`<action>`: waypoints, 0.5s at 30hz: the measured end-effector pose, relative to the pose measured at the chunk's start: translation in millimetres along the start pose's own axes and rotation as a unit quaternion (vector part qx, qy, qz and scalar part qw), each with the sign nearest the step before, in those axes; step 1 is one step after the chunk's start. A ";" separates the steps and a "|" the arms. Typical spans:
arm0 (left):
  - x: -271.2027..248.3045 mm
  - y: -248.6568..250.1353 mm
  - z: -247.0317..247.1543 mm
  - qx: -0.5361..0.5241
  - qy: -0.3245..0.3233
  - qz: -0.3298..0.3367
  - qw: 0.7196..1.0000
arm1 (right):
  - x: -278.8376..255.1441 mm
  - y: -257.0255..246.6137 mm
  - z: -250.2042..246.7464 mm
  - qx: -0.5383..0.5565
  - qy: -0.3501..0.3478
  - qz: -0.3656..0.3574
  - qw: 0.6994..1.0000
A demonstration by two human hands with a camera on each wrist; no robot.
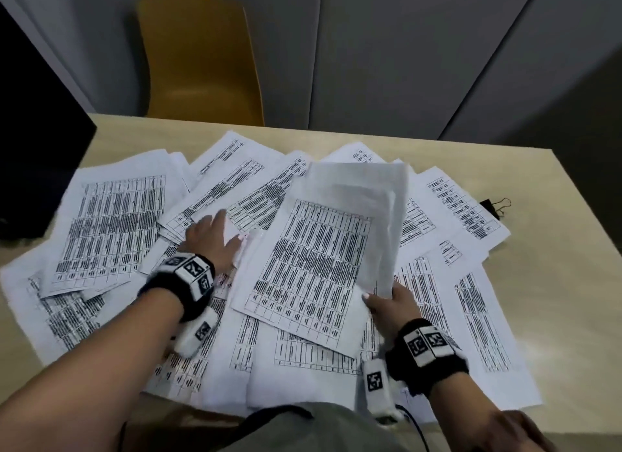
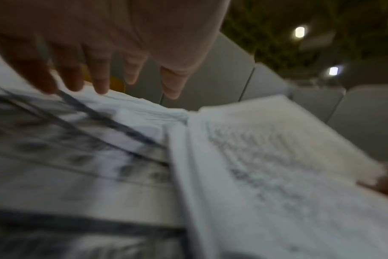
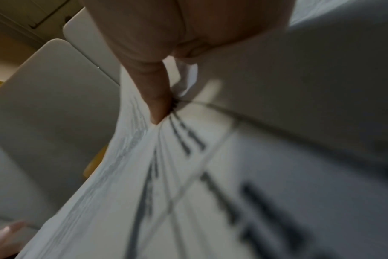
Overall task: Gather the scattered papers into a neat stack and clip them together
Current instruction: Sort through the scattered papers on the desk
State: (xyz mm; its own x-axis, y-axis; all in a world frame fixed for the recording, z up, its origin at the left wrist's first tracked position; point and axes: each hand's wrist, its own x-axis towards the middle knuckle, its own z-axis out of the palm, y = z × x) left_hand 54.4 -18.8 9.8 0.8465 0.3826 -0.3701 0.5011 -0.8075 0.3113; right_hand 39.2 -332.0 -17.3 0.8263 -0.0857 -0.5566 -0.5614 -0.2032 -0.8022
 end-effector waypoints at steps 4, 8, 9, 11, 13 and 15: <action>-9.9 -13.3 14.6 0.105 -0.157 0.015 0.982 | 0.4 5.0 -9.3 0.025 0.013 -0.005 1.000; -47.1 -23.9 20.1 0.148 -0.152 0.057 0.976 | 4.7 3.9 -17.4 0.048 0.033 -0.009 0.998; -50.7 -29.0 18.3 0.137 -0.128 0.075 0.979 | 5.6 2.5 -18.3 0.057 0.031 -0.007 0.998; -48.7 -34.0 7.5 0.009 -0.055 0.062 0.997 | 8.3 -0.5 -19.2 0.067 0.025 -0.005 0.997; -33.2 -37.6 -1.4 -0.093 0.035 -0.003 0.995 | 10.3 -1.9 -16.8 0.061 0.011 -0.001 0.998; -20.3 -38.2 -7.1 -0.108 0.075 -0.078 0.988 | 11.8 -2.1 -13.3 0.063 0.004 0.006 0.998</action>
State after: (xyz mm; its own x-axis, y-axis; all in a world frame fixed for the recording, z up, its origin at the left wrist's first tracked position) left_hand 19.4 7.5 11.6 0.7651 0.5698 -0.2999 0.6404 -0.6250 0.4464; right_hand 50.7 -345.5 -19.3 0.8197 -0.0945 -0.5649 -0.5718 -0.0783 -0.8166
